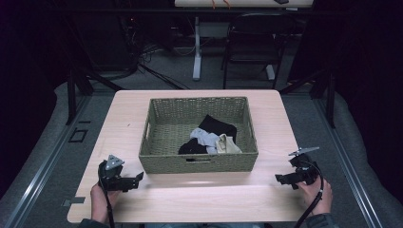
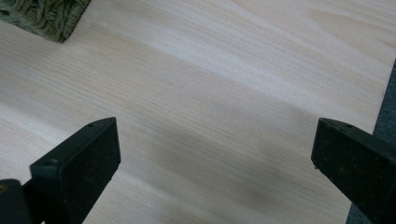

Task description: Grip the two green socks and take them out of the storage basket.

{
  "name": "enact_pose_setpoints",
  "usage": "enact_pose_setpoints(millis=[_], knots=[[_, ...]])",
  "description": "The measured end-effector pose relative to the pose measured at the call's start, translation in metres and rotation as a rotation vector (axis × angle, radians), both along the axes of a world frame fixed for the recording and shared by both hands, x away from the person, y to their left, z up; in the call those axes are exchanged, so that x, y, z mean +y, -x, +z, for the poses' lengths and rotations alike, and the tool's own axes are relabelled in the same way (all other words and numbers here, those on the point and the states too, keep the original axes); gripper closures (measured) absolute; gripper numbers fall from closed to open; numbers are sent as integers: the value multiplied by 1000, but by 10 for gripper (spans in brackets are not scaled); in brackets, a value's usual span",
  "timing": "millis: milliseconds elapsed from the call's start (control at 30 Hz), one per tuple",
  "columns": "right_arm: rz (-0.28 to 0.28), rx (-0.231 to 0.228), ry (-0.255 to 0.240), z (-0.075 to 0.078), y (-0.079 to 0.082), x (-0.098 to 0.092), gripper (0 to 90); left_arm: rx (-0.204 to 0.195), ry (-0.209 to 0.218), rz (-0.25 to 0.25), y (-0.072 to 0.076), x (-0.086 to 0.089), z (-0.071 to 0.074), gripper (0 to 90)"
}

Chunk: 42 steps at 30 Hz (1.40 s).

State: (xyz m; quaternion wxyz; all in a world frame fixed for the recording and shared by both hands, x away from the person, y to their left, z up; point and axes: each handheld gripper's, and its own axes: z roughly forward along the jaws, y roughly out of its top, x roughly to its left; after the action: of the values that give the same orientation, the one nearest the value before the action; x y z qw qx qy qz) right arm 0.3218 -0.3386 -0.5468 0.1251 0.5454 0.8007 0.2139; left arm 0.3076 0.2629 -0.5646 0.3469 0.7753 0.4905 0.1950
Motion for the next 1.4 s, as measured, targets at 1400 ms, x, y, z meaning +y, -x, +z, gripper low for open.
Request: enact_pose_setpoints(millis=[1400], knots=[[38, 17, -58, 53, -17, 14, 0, -8, 11, -2, 1, 1, -1, 14]])
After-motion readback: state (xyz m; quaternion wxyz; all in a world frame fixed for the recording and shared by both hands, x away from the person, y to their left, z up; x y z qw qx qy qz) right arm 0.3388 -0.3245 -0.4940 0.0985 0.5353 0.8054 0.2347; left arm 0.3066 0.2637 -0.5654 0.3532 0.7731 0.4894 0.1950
